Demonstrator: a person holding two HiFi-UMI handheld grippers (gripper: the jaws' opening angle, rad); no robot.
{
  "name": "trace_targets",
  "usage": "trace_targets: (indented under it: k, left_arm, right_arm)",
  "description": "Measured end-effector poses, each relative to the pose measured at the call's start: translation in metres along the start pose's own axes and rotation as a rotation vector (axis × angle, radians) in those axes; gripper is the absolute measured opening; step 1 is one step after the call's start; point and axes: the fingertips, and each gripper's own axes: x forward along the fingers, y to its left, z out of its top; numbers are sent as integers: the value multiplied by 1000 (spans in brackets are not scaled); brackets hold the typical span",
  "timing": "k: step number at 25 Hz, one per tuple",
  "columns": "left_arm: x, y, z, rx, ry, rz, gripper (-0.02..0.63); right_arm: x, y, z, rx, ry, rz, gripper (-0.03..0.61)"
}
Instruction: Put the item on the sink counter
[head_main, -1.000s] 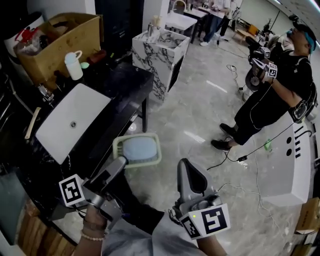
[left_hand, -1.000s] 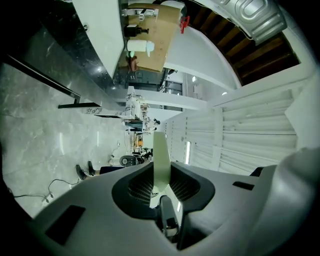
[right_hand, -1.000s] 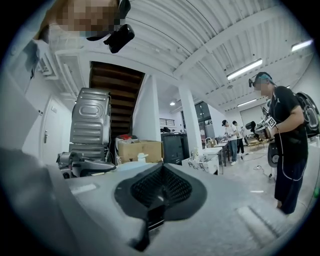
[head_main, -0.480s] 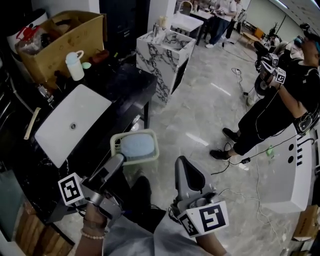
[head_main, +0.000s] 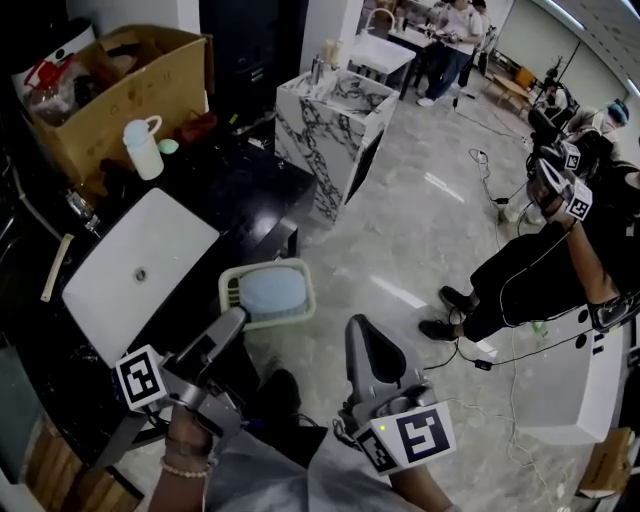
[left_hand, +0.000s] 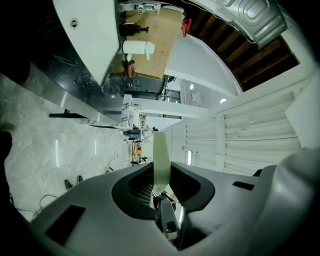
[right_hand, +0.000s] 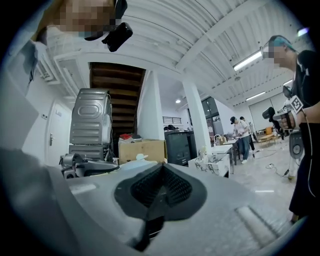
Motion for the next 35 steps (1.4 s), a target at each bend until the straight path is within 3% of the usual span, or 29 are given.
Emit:
trace_targets:
  k: [13, 25, 35]
  left_arm:
    - [71, 11, 103, 4, -65, -10, 83]
    - [94, 25, 197, 28, -188, -9, 83]
    - [80, 29, 231, 40, -280, 9, 83]
  right_arm:
    - [129, -33, 6, -36, 55, 38, -3]
    - [246, -21, -6, -3, 109, 187, -3]
    - [295, 13, -19, 111, 176, 327, 0]
